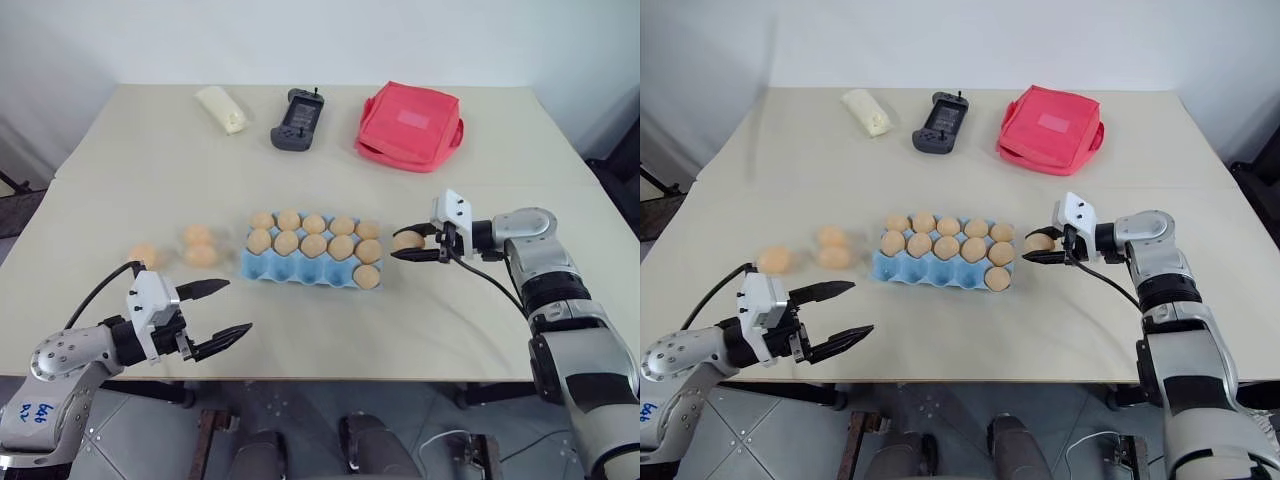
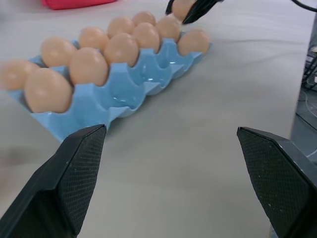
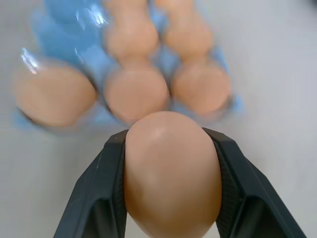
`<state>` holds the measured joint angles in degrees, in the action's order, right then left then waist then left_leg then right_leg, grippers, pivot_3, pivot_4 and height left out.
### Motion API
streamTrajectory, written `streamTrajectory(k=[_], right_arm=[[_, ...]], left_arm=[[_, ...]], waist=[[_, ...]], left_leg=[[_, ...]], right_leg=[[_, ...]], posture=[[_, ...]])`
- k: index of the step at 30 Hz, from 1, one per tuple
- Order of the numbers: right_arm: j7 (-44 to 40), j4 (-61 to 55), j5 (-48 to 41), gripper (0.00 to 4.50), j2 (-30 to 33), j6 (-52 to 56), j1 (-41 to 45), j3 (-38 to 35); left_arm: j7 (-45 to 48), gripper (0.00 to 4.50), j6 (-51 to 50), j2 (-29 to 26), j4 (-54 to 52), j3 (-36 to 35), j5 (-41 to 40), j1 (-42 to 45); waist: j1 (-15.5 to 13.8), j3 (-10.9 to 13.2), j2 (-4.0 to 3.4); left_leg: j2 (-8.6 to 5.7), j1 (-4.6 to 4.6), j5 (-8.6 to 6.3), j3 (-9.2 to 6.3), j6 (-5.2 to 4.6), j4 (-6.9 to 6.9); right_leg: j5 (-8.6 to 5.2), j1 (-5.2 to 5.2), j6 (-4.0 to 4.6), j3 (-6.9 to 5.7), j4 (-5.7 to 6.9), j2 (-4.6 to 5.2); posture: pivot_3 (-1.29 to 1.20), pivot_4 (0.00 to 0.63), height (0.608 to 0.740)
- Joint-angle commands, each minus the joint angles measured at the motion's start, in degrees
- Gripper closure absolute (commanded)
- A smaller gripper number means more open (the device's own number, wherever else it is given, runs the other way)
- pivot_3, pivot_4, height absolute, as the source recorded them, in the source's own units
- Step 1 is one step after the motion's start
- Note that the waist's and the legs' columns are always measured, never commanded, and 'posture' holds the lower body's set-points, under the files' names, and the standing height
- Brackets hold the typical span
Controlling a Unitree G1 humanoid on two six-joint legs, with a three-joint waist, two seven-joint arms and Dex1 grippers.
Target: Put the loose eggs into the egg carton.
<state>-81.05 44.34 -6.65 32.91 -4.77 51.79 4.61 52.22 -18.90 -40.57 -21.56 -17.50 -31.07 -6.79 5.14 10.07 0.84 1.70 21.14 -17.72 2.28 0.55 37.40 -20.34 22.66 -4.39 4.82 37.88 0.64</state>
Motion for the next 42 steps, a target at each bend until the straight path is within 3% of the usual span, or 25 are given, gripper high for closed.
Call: streamTrajectory(k=[1, 4, 8, 16, 26, 31, 37, 42], right_arm=[[0.84, -18.98, -5.49, 2.78, -2.25, 11.05, -3.77, 0.58], [4.55, -26.59, -5.49, 2.78, -5.50, 15.32, -6.43, 2.69], [8.37, -28.30, -4.24, 2.78, -8.97, 17.34, -8.03, 5.03], [9.39, -31.35, -7.03, 0.07, -8.32, 18.05, -9.68, 3.59], [5.42, -37.39, -12.69, 0.03, 1.86, 9.57, -24.72, -5.19], [7.67, -42.42, -17.64, 0.03, 1.92, 9.75, -30.98, -9.59], [9.73, -47.40, -19.22, 0.03, 1.74, 10.63, -33.72, -9.23], [9.90, -47.56, -18.53, 0.03, 2.01, 10.80, -34.04, -7.93]], left_arm=[[0.47, 0.00, 0.02, -0.43, 0.36, -1.93, -0.94, -1.26], [0.57, 0.00, -0.25, -0.48, 0.75, -1.74, -0.92, -1.33], [0.77, 0.00, -0.70, -0.84, 0.67, -1.13, -0.82, -0.69], [0.58, 0.00, -0.93, -1.41, 0.53, -3.55, -1.06, -2.25], [-1.42, 0.00, 3.48, -0.78, 9.22, -16.79, 1.65, -10.36], [-5.30, 0.00, 4.33, 1.50, 12.87, -22.63, 1.51, -12.61], [-7.12, 0.00, 3.51, 3.75, 11.70, -18.98, 0.84, -9.73], [-11.93, 0.00, 3.41, 6.01, 14.42, -9.17, 4.38, 3.73]], waist=[[-0.05, 0.00, 0.00], [-0.16, 0.00, 0.00], [-0.44, 0.00, 0.03], [-0.28, 0.00, 0.03], [-0.41, 0.02, 0.07], [-0.26, 0.06, 0.12], [-0.59, 0.05, 0.21], [-2.11, 0.05, 0.24]], left_leg=[[0.00, 0.01, 0.00, -0.03, 0.00, -0.03], [0.02, 0.02, 0.00, -0.07, 0.01, -0.06], [-0.04, 0.07, 0.00, -0.09, 0.01, 0.01], [-0.07, 0.10, -0.01, -0.13, 0.00, -0.18], [-0.06, 0.14, -0.07, -0.15, -0.02, -0.29], [-0.04, 0.08, -0.06, -0.12, -0.03, -0.24], [-0.05, -0.03, 0.01, -0.12, -0.04, -0.13], [-0.07, 0.02, 0.04, -0.13, -0.04, -0.08]], right_leg=[[0.00, 0.02, 0.00, -0.02, 0.01, 0.00], [0.00, 0.03, 0.00, -0.08, -0.01, 0.00], [0.00, 0.02, 0.00, -0.09, -0.04, 0.07], [0.00, 0.08, 0.00, -0.20, -0.11, 0.14], [0.00, 0.04, 0.00, -0.26, -0.35, 0.14], [-0.02, -0.03, 0.04, -0.22, -0.39, 0.13], [0.01, -0.13, 0.10, -0.20, -0.29, 0.15], [0.01, -0.15, 0.10, -0.32, -0.31, 0.23]], posture=[[0.00, 0.150, 0.740], [0.00, 0.150, 0.740], [0.00, 0.150, 0.740], [0.00, 0.150, 0.740], [0.00, 0.150, 0.740], [0.00, 0.150, 0.740], [0.00, 0.150, 0.740], [0.00, 0.150, 0.740]])
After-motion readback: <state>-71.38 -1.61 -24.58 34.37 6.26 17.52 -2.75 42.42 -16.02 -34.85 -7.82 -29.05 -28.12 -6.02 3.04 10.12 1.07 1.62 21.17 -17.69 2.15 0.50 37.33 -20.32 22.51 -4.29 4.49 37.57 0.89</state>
